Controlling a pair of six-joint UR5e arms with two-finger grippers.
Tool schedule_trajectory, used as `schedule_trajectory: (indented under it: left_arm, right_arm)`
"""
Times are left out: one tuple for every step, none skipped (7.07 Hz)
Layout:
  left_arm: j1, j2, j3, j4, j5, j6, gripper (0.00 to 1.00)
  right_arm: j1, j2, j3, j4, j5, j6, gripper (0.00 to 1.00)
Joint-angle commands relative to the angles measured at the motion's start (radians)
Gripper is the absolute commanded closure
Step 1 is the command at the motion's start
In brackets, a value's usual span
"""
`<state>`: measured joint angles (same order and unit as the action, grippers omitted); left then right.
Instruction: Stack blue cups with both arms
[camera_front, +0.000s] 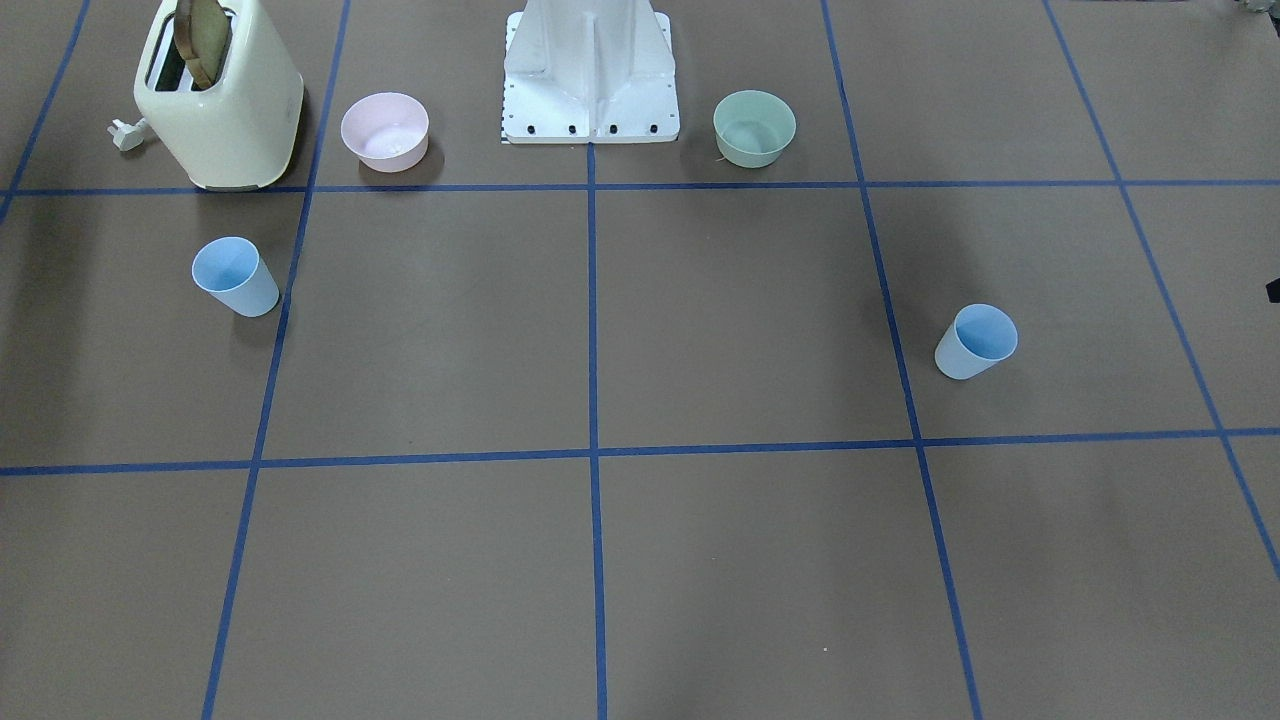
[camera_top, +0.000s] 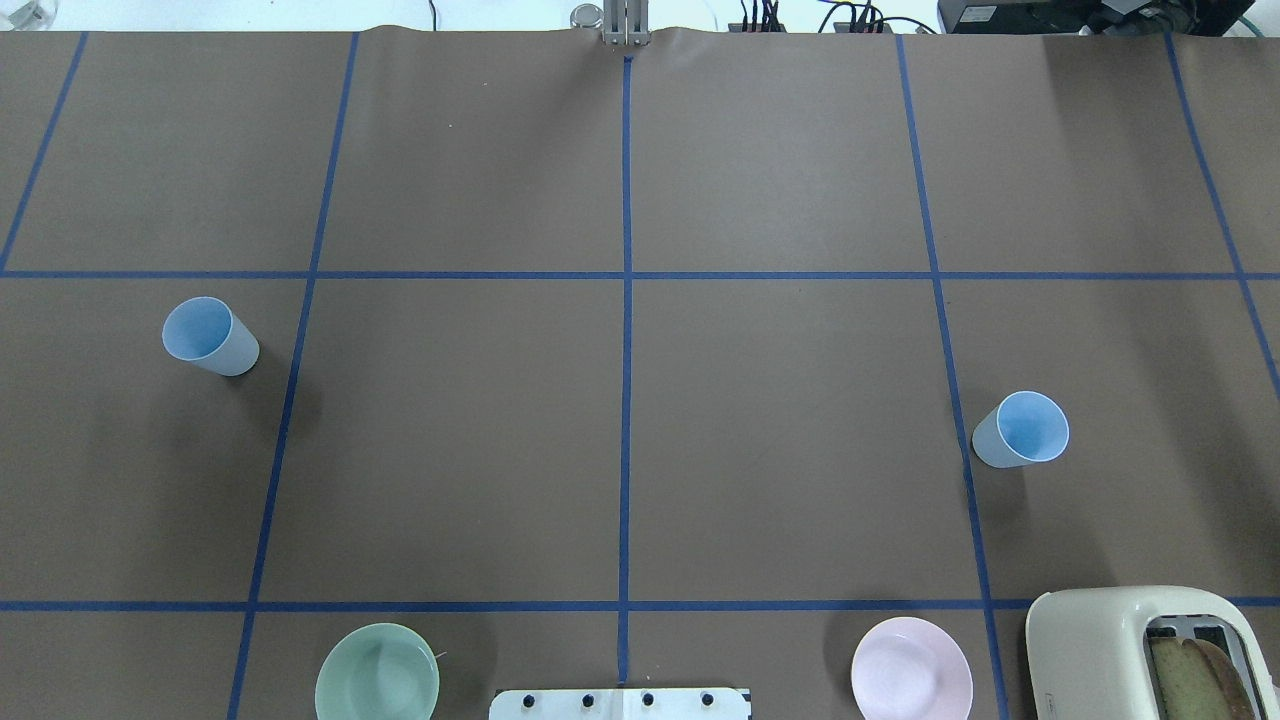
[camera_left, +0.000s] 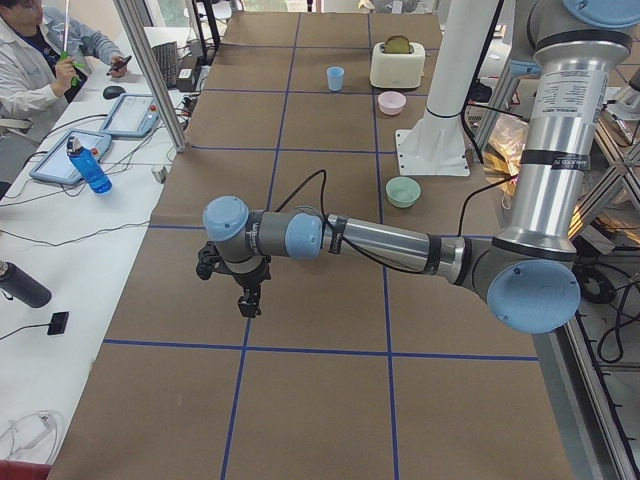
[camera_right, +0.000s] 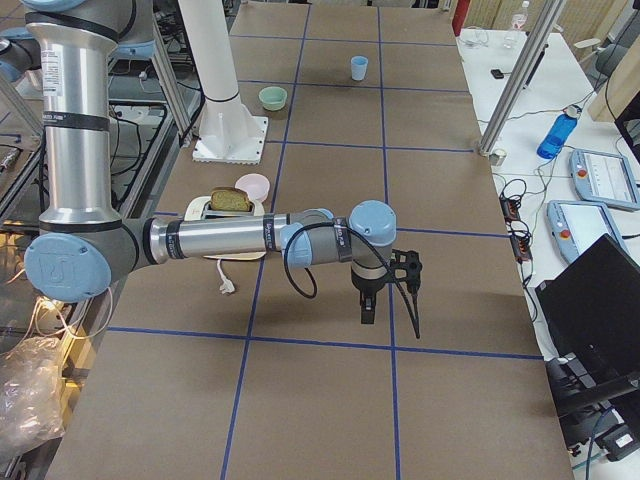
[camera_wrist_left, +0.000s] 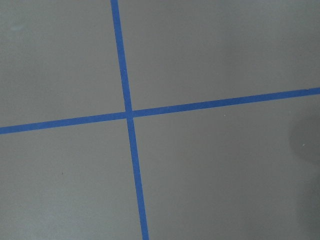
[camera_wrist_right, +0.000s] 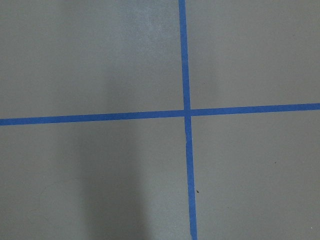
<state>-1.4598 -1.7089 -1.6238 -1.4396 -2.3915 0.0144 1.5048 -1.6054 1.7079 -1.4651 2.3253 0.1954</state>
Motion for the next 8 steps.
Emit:
schedule_trajectory:
  left_arm:
    - [0.054,-0.066,-0.007,-0.011,-0.009,-0.107,0.01]
    - [0.106,-0.073,-0.007,-0.075,-0.064,-0.198,0.01]
    - [0.143,-0.071,-0.005,-0.17,-0.064,-0.293,0.01]
    - [0.191,-0.064,-0.004,-0.244,-0.055,-0.369,0.01]
    - [0.222,-0.064,-0.004,-0.277,-0.054,-0.42,0.01]
    - [0.255,-0.064,-0.007,-0.289,-0.052,-0.45,0.01]
    - [0.275,-0.064,-0.008,-0.309,-0.052,-0.494,0.01]
    - [0.307,-0.063,-0.008,-0.343,-0.025,-0.536,0.01]
  right_arm:
    - [0.0,-0.008,-0.011,0.083,-0.01,-0.002,0.0]
    - [-0.002,-0.005,-0.013,0.083,0.014,0.005,0.0]
    - [-0.002,-0.001,-0.004,0.074,0.043,0.015,0.0]
    - [-0.011,-0.002,-0.007,0.08,0.098,0.007,0.0]
    - [-0.052,-0.001,0.036,0.081,0.15,0.016,0.0]
    - [-0.104,-0.042,0.103,0.081,0.166,0.022,0.06]
    - [-0.129,-0.059,0.151,0.083,0.157,0.068,0.1]
    - [-0.167,-0.086,0.195,0.083,0.155,0.109,0.09]
